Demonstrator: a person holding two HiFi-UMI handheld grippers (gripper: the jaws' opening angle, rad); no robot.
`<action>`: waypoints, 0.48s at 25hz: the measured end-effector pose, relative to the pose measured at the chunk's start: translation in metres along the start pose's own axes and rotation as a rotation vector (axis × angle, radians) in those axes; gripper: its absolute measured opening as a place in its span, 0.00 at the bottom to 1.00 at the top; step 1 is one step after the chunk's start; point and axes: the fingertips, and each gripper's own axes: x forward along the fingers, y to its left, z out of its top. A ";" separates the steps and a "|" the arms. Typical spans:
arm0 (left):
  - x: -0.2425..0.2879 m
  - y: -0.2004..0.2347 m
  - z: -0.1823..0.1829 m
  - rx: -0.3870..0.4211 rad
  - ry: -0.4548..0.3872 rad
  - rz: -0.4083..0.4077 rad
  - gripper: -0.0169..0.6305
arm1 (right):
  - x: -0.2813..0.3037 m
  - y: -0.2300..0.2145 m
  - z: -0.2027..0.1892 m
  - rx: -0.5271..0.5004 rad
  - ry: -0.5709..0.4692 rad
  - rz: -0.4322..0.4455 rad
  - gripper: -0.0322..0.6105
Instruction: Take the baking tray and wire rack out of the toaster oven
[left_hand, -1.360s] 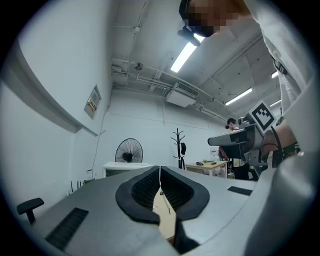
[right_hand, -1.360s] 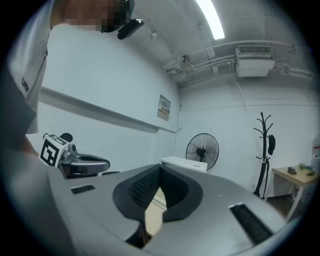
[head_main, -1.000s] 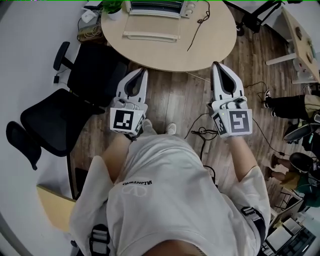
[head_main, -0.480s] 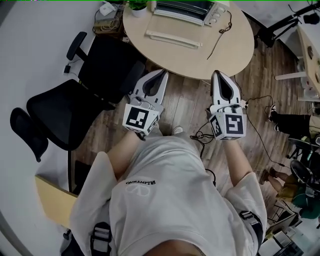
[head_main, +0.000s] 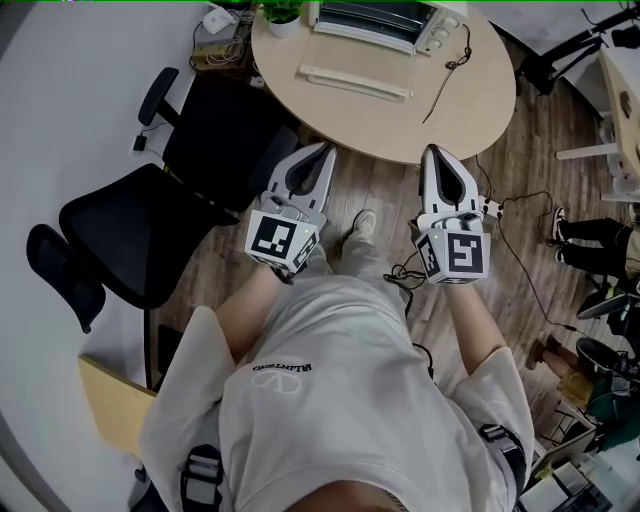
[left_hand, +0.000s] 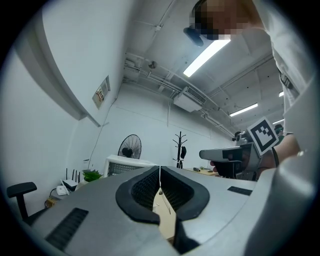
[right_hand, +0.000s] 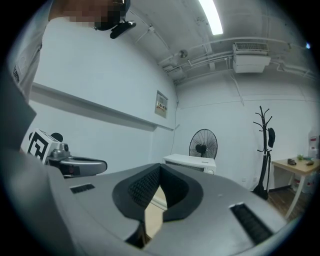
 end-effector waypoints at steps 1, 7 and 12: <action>0.004 -0.002 0.001 0.005 0.000 -0.004 0.04 | 0.002 -0.002 -0.001 0.001 -0.001 -0.002 0.05; 0.030 -0.002 -0.002 0.014 0.016 -0.008 0.04 | 0.024 -0.016 -0.007 0.019 -0.008 0.011 0.05; 0.066 0.003 -0.006 0.010 0.032 0.004 0.04 | 0.051 -0.038 -0.007 0.033 -0.011 0.040 0.05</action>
